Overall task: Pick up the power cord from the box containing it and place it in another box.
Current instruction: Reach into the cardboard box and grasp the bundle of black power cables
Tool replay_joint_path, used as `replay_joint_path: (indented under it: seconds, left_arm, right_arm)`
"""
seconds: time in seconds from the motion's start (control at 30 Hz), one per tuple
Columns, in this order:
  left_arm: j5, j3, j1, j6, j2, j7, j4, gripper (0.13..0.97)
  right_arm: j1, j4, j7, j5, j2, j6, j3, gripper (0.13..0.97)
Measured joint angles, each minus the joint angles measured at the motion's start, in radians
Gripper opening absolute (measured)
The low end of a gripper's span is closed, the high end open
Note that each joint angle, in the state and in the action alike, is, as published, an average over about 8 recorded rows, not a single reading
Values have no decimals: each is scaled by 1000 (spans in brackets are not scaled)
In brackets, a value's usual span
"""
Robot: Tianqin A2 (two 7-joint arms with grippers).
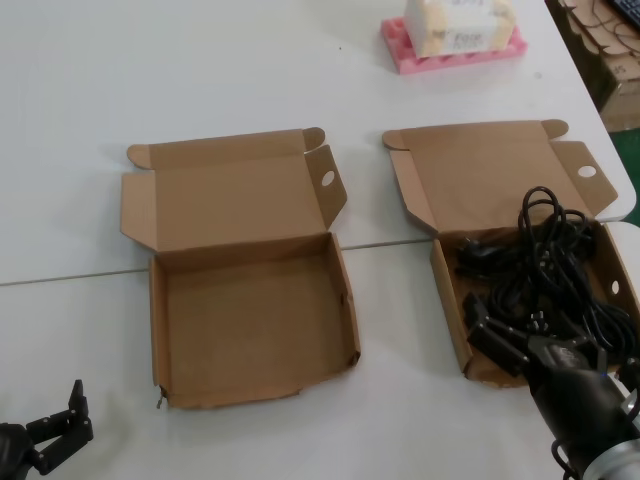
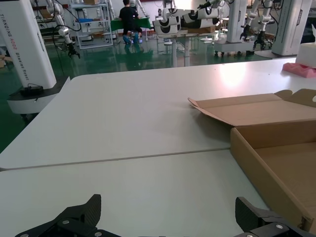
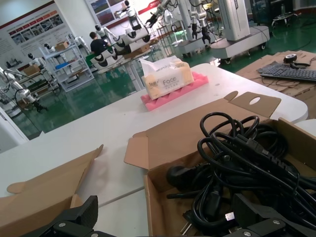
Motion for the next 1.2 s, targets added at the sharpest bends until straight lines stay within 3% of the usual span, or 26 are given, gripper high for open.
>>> replay_joint_path:
  seconds: [0.5, 0.77, 1.0, 1.2]
  left_arm:
    - [0, 0, 0, 0, 0, 0, 0, 964]
    - [0, 0, 0, 0, 0, 0, 0, 953]
    - [0, 0, 0, 0, 0, 0, 0, 900]
    - [0, 0, 0, 0, 0, 0, 0, 820]
  right_arm:
    - [-1, 12, 0, 1, 1, -15, 10, 966]
    - [31, 65, 0, 24, 54, -98, 108, 966]
    - [110, 16, 0, 77, 154, -274, 259, 966]
    - [162, -151, 0, 117, 288, -542, 282, 966]
